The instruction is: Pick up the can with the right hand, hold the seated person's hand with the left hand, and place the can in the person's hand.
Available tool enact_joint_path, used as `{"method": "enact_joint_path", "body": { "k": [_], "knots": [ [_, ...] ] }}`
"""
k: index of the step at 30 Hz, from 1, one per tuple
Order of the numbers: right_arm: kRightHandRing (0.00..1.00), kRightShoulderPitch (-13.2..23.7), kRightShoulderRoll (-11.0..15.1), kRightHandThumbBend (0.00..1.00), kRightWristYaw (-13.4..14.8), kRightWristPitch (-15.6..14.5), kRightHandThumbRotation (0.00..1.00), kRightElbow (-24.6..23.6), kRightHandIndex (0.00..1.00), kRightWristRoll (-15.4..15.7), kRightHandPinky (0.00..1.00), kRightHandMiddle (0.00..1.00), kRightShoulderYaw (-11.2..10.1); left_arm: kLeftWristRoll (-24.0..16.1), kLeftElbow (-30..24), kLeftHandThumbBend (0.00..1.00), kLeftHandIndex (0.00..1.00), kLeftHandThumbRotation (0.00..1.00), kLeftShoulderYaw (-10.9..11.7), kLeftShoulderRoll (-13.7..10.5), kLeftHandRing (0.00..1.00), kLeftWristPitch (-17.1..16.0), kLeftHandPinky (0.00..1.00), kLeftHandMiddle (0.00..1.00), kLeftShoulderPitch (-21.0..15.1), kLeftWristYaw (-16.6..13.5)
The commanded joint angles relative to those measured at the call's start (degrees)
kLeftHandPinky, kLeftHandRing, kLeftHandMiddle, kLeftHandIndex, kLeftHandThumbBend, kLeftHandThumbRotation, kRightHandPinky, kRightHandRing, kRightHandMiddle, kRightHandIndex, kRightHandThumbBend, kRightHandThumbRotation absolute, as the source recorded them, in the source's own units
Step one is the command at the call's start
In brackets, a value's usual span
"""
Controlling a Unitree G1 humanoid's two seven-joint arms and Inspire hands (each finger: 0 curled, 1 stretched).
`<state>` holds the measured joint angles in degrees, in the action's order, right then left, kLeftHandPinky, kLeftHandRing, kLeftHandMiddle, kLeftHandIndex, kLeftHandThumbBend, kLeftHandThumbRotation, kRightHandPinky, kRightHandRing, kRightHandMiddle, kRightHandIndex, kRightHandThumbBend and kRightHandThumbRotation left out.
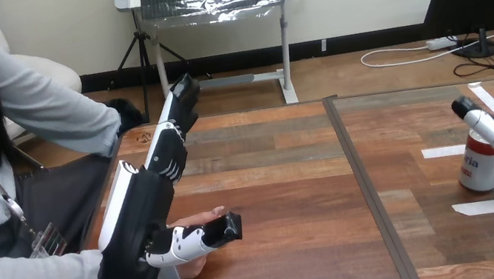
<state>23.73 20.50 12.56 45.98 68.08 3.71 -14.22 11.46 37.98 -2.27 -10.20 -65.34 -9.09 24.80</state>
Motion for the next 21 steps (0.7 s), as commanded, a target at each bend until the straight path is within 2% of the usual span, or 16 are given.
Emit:
{"method": "enact_joint_path", "body": {
  "k": [1,14,21],
  "knots": [
    [0.94,5.9,1.6,1.0,1.1,-0.9,0.51,0.6,0.96,1.1,0.96,0.9,1.0,0.5,-0.6,1.0,1.0,0.64,1.2,-0.2,1.0,-0.6,1.0,1.0,-3.5,-0.1],
    [0.93,6.5,2.0,1.0,1.6,-4.3,0.54,2.7,0.94,2.1,0.94,0.9,2.0,0.8,-0.7,1.0,1.0,0.64,1.7,-0.3,1.0,-0.7,1.0,1.0,-3.6,0.8],
    [0.91,6.6,2.4,1.0,3.4,-6.2,0.55,3.6,0.94,3.9,0.91,0.89,3.2,1.1,-0.6,1.0,1.0,0.63,2.0,-0.5,1.0,-1.0,0.98,1.0,-3.6,1.1]
  ]
}}
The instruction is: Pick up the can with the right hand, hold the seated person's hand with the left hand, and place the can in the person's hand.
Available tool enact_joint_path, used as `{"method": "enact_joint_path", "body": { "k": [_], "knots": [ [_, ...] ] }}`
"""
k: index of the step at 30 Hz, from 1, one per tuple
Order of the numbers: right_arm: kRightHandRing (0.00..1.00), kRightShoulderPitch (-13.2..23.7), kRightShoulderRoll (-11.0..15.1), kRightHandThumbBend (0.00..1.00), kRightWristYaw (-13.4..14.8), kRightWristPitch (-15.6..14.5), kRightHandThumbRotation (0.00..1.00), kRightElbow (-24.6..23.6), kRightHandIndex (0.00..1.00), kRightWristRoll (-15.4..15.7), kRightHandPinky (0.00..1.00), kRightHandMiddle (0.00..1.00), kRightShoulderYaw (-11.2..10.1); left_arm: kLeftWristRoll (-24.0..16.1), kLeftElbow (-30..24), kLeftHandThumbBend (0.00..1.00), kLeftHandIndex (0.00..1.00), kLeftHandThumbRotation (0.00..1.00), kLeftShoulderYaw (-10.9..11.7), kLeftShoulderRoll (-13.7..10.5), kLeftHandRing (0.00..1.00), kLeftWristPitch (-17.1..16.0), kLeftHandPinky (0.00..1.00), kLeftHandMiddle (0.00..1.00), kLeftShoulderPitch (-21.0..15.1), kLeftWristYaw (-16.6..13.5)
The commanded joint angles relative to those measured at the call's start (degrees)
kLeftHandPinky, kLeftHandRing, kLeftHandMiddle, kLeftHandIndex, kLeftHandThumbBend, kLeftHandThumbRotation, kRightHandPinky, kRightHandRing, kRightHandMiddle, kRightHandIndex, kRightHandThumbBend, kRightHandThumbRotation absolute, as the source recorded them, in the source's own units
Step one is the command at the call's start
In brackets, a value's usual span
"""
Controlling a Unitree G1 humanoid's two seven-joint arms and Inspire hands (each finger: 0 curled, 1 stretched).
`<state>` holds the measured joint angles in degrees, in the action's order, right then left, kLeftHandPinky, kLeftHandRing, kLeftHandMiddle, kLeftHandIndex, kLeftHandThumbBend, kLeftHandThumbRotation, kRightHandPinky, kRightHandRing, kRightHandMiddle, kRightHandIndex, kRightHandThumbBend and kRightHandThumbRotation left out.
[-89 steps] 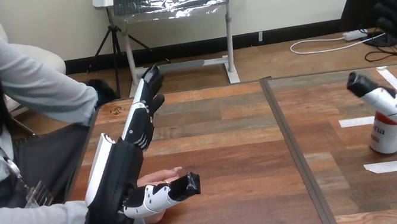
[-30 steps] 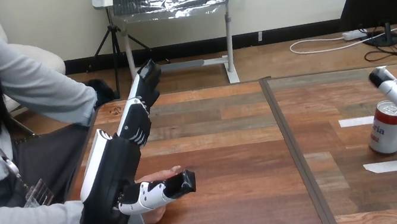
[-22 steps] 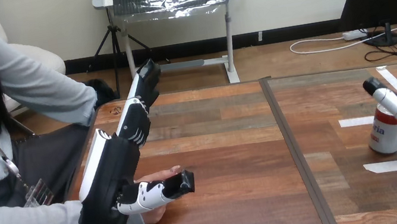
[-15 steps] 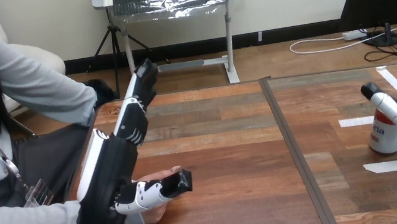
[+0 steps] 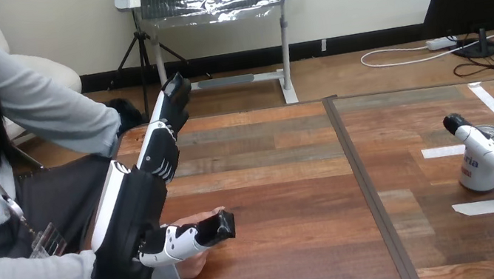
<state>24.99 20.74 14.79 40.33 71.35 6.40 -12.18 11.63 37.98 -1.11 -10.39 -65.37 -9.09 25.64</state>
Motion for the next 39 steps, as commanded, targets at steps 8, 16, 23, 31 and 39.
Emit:
{"method": "enact_joint_path", "body": {
  "k": [8,16,23,31,39],
  "knots": [
    [0.9,5.4,2.3,1.0,1.7,-1.7,0.57,1.1,0.93,1.8,0.89,0.88,1.6,1.7,-1.2,1.0,1.0,0.63,0.7,-0.5,1.0,-0.4,0.97,1.0,-3.2,1.0],
    [0.89,5.2,2.3,1.0,1.3,-2.8,0.59,1.5,0.93,1.7,0.88,0.88,1.5,2.1,-1.8,1.0,1.0,0.62,0.8,-0.7,1.0,-0.1,0.97,1.0,-2.8,1.6],
    [0.9,4.9,2.3,1.0,0.2,-3.1,0.58,1.8,0.94,1.2,0.89,0.89,1.2,3.1,-2.0,1.0,1.0,0.6,0.7,-1.0,1.0,0.1,0.97,1.0,-2.7,2.7],
    [0.9,4.7,2.2,1.0,0.4,-3.4,0.56,2.0,0.94,1.1,0.88,0.88,1.2,3.9,-2.4,1.0,1.0,0.59,0.7,-1.2,1.0,0.5,0.97,1.0,-2.4,3.7],
    [0.88,4.5,2.1,1.0,1.0,-3.9,0.57,2.2,0.93,1.7,0.86,0.88,1.6,3.5,-2.4,1.0,1.0,0.59,1.2,-1.3,1.0,0.0,0.95,1.0,-2.2,3.7]
  ]
}}
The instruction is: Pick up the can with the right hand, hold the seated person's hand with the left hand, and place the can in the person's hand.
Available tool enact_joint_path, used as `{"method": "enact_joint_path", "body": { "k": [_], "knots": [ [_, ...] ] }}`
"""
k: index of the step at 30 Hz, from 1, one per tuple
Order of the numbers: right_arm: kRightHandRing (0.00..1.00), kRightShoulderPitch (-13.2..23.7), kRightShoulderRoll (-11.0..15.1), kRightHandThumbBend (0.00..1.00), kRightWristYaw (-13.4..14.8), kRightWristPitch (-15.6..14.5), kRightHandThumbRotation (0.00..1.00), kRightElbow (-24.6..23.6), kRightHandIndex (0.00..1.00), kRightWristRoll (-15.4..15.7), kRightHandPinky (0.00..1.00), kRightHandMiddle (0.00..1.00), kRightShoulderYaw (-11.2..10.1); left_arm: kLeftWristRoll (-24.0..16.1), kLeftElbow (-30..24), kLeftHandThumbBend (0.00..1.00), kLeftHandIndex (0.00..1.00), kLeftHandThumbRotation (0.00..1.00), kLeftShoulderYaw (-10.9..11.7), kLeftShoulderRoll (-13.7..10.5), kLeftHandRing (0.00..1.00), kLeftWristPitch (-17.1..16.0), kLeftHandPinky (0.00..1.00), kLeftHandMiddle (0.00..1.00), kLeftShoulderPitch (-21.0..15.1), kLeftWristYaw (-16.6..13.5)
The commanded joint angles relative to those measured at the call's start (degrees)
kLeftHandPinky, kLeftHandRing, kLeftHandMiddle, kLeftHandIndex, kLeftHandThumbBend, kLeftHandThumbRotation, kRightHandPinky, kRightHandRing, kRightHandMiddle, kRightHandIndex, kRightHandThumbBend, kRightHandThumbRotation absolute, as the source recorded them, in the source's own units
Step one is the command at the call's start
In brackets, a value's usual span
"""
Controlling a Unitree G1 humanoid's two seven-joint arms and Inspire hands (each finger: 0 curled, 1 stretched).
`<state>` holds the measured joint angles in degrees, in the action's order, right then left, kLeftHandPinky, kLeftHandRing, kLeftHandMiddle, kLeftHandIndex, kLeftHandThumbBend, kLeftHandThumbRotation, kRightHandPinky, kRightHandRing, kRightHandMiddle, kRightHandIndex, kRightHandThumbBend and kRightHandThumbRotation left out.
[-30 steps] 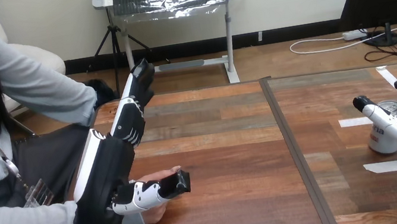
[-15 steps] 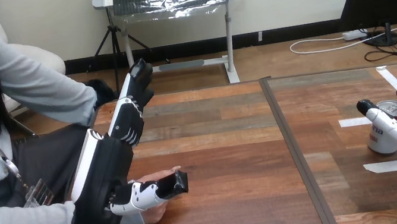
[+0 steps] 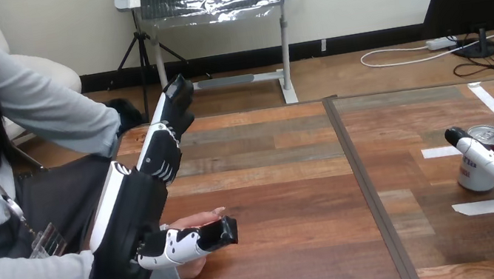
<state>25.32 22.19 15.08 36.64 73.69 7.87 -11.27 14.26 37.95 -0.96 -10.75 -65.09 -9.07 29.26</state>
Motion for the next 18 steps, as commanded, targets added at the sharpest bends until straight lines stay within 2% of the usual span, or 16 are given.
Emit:
{"method": "enact_joint_path", "body": {
  "k": [1,18],
  "knots": [
    [0.88,4.2,0.7,1.0,0.7,-0.3,0.58,-0.2,0.93,0.2,0.86,0.87,0.6,1.0,-2.4,1.0,1.0,0.59,1.0,-1.0,1.0,-0.2,0.95,1.0,-2.2,0.2],
    [0.87,4.0,0.7,1.0,2.0,-1.2,0.59,0.2,0.93,1.6,0.84,0.87,1.8,2.9,-2.9,1.0,1.0,0.57,0.9,-1.6,1.0,0.2,0.95,1.0,-2.0,2.2]
  ]
}}
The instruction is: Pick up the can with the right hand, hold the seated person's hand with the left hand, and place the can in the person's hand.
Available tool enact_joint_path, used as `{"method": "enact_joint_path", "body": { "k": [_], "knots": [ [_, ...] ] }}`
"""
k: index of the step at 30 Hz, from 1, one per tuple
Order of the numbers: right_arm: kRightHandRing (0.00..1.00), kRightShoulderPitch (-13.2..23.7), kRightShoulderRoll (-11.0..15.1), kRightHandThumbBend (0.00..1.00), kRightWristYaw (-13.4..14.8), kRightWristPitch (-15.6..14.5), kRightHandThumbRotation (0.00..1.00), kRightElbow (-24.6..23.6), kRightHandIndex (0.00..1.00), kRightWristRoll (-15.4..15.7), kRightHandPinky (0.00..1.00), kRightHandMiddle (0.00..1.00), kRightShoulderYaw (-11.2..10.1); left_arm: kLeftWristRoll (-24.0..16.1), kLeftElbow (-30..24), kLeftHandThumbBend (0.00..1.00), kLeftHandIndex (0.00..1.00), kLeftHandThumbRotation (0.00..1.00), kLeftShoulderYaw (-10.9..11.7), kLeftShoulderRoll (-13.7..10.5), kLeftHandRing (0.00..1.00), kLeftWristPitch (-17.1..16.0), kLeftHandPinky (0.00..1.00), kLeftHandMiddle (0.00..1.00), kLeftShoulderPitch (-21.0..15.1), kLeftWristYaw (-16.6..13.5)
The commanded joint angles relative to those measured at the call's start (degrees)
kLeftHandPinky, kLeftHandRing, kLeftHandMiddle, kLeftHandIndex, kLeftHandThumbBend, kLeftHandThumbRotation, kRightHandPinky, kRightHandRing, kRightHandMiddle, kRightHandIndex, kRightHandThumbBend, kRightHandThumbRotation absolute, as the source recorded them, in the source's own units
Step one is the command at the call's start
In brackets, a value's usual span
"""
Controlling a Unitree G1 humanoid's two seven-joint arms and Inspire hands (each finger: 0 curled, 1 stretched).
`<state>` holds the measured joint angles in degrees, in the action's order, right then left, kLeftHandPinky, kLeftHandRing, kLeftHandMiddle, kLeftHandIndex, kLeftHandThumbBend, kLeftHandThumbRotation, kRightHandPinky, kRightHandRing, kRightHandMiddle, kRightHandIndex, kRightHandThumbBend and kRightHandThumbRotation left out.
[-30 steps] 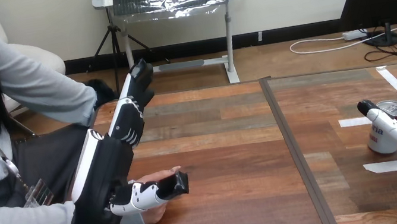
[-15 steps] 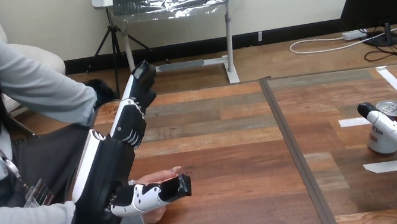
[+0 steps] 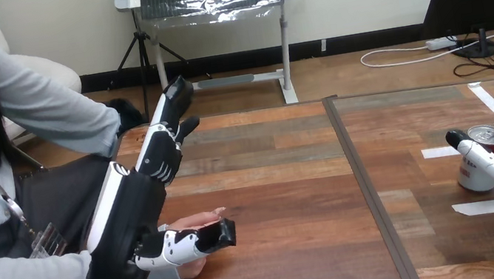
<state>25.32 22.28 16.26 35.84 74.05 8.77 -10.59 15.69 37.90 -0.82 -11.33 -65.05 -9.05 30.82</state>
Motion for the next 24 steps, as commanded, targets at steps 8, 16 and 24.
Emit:
{"method": "enact_joint_path", "body": {
  "k": [8,16,24],
  "knots": [
    [0.86,4.1,0.5,1.0,0.4,-1.0,0.59,0.2,0.93,0.5,0.83,0.87,1.2,2.1,-2.7,1.0,1.0,0.57,0.9,-1.3,1.0,0.1,0.96,1.0,-2.1,1.7],
    [0.86,4.2,0.3,1.0,0.1,-1.4,0.57,0.4,0.93,0.3,0.83,0.87,1.3,2.0,-2.5,1.0,1.0,0.58,1.2,-1.4,1.0,-0.2,0.97,1.0,-2.1,1.9],
    [0.87,4.6,0.2,1.0,-0.4,-2.6,0.56,0.7,0.93,0.2,0.83,0.88,1.3,2.7,-2.9,1.0,1.0,0.58,1.2,-1.5,1.0,0.2,0.99,1.0,-1.8,2.5]
  ]
}}
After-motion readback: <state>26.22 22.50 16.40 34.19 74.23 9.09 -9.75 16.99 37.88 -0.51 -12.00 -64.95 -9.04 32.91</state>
